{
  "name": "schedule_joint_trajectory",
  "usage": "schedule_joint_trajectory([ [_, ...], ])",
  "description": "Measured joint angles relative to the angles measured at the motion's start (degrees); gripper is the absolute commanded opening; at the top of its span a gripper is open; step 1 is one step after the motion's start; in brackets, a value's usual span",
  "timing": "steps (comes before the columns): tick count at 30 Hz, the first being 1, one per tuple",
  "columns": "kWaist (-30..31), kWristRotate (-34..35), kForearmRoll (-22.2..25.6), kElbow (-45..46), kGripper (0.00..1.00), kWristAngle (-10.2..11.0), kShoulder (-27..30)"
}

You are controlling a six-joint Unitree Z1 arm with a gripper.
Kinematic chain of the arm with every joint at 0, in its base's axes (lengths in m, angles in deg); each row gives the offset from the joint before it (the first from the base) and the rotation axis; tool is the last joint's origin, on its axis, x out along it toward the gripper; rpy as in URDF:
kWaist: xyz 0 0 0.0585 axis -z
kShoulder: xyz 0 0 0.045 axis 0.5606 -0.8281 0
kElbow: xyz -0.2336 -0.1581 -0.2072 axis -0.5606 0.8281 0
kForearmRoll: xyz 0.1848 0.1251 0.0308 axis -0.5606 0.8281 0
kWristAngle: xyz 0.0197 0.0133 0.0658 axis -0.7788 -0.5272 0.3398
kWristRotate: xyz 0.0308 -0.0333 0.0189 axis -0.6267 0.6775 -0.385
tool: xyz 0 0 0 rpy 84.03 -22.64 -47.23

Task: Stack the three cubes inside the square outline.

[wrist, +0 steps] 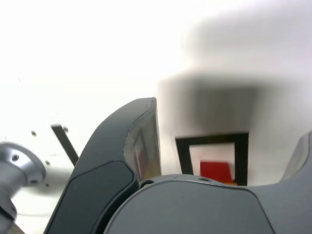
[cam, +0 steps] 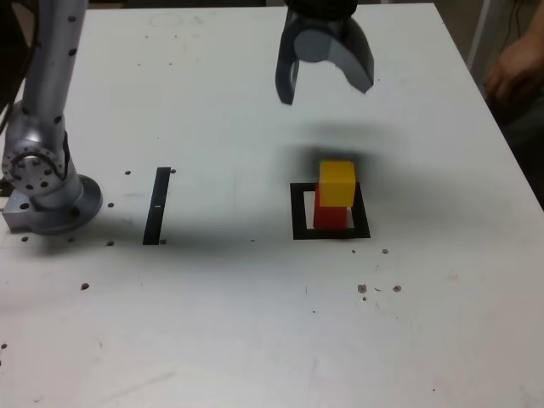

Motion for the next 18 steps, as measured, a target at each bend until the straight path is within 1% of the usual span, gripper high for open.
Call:
schedule_joint_trajectory([
  [6,-3.6,-5.4,2.2,-7.4,1.00,1.2,-4.1],
  [12,-6.5,-11.0,3.6,-15.8,1.00,1.3,-8.6],
  [14,-7.4,-12.1,4.6,-18.4,1.00,1.4,-10.2],
  [18,-9.0,-13.1,5.0,-21.9,1.00,2.5,-12.1],
])
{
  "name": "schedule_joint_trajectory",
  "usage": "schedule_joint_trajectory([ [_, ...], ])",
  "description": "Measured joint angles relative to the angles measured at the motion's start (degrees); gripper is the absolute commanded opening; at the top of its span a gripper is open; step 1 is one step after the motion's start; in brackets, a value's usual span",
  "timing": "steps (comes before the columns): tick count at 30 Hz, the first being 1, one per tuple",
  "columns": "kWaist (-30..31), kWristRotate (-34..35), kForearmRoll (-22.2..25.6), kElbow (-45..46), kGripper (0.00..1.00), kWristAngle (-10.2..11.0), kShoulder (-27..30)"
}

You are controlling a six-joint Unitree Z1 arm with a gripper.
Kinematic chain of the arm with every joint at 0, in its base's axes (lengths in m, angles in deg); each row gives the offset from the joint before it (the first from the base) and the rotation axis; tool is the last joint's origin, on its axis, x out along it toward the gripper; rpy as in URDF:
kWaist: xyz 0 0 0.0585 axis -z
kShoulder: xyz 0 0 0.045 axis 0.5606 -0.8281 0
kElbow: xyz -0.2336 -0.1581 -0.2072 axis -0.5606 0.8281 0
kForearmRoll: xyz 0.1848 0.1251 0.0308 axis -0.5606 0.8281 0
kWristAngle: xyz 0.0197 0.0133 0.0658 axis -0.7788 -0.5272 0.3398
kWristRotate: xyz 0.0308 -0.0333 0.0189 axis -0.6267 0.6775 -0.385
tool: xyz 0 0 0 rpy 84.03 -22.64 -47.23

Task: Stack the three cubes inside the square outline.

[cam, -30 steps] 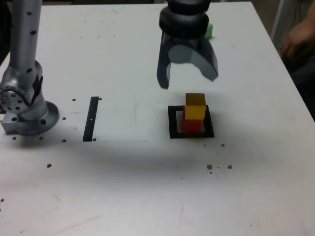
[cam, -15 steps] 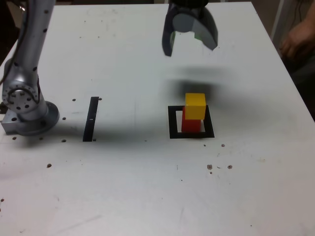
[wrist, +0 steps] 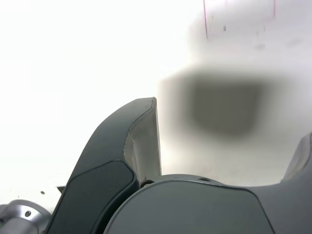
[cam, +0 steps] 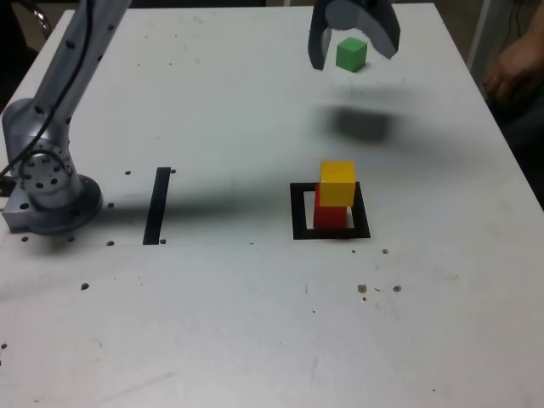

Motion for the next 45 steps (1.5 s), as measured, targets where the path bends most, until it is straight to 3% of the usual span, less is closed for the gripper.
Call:
schedule_joint_trajectory([
  [7,-2.4,-2.5,0.2,-4.3,1.00,1.0,-1.7],
  [13,-4.6,-8.7,-0.1,-7.6,1.00,2.5,-3.4],
  [25,-10.0,-20.9,0.0,-16.7,0.99,3.4,-10.2],
  [40,-11.5,-35.3,-1.4,-21.4,0.99,4.6,-13.1],
  [45,-11.6,-37.0,-1.8,-22.6,0.99,5.7,-13.7],
])
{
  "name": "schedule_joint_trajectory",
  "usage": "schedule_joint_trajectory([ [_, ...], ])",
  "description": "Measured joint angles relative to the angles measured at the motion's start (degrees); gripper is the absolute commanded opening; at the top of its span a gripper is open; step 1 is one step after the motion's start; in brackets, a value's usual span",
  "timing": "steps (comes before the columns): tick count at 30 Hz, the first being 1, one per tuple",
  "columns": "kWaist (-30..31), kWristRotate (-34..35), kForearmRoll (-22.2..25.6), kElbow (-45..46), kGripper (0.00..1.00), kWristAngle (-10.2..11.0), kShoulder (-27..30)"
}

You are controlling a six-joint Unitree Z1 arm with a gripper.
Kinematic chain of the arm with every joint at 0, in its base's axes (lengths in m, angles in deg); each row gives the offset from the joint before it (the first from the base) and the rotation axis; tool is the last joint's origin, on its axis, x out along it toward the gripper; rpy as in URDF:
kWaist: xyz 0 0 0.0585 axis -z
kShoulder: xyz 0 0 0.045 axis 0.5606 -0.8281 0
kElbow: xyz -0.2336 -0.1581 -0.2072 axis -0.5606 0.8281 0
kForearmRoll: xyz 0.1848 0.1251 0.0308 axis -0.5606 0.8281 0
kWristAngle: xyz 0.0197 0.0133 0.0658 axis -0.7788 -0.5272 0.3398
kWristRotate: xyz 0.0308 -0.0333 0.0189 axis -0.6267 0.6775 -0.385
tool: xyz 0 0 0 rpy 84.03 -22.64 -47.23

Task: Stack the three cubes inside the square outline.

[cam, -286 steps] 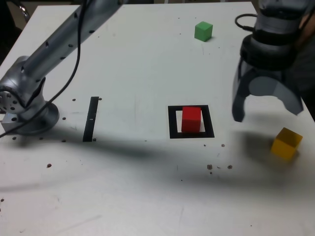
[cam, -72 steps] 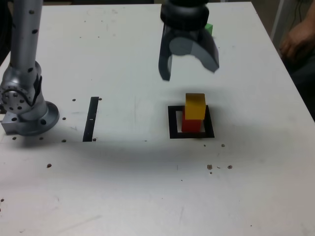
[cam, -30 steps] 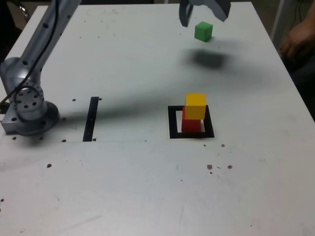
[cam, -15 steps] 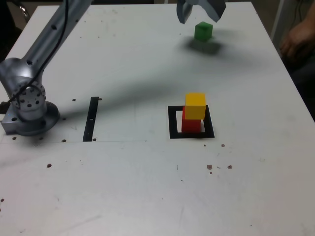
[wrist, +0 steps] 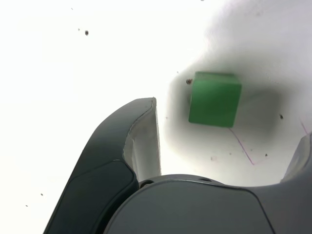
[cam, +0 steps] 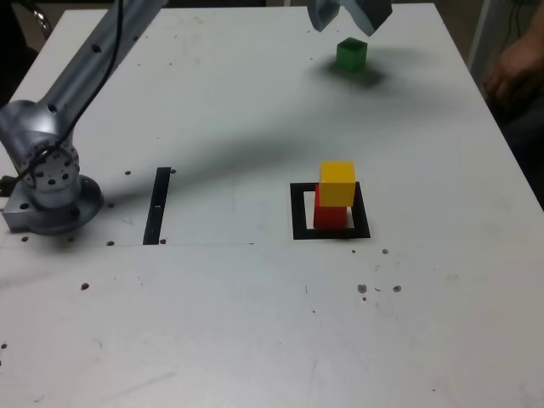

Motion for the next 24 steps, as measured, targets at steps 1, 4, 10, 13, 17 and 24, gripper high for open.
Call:
schedule_joint_trajectory([
  [1,0.0,-0.1,-0.1,-0.1,0.99,0.0,-0.2],
  [4,-0.1,-0.3,-0.1,-1.0,0.99,0.1,-1.0],
  [10,-0.1,-1.0,0.0,-3.7,0.98,0.1,-4.1],
  [13,-0.1,-1.1,0.3,-4.6,0.97,0.1,-6.1],
  [17,0.2,-1.2,0.6,-5.5,0.96,0.1,-8.3],
  [24,1.1,-0.6,0.8,-6.1,0.87,0.6,-9.1],
])
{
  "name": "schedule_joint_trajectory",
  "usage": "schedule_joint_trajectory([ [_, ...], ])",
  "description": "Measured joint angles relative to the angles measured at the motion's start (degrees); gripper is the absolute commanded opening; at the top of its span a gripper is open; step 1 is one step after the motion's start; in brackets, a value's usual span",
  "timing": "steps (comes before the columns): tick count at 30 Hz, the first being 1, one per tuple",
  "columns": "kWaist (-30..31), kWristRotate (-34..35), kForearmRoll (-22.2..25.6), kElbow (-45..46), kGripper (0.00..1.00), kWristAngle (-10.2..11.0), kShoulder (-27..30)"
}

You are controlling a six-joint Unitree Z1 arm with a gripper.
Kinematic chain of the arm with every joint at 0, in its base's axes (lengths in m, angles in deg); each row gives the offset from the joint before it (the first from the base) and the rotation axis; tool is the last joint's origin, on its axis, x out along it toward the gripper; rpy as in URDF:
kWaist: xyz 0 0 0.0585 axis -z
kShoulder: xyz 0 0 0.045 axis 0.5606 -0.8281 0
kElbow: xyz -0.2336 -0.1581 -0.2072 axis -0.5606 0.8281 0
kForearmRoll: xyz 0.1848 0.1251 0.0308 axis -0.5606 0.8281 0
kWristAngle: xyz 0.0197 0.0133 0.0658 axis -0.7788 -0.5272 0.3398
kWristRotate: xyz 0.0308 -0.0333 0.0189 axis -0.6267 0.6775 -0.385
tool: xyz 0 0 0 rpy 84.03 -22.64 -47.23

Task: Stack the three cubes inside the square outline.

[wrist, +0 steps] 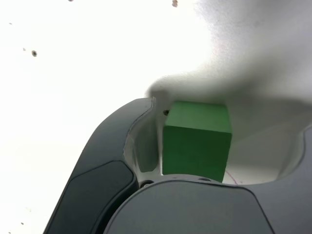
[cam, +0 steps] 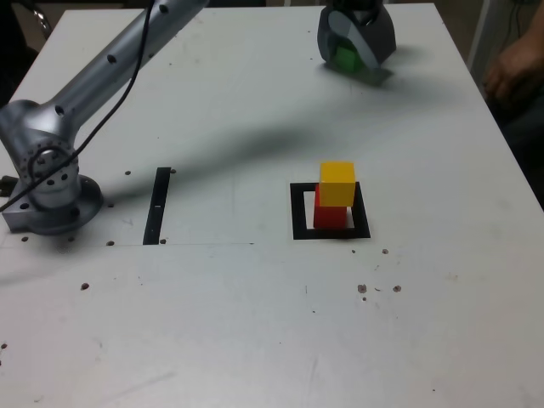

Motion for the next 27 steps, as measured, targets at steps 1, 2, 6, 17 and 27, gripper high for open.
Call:
schedule_joint_trajectory([
  [1,0.0,0.2,0.1,0.0,0.85,0.3,0.0],
  [2,0.0,0.5,0.2,0.0,0.80,0.7,0.0],
  [6,0.0,1.9,0.6,0.0,0.56,2.2,0.0],
  [17,0.6,1.8,0.4,-0.2,0.30,1.8,0.0],
  [27,0.7,1.8,0.4,-0.2,0.30,1.8,0.0],
])
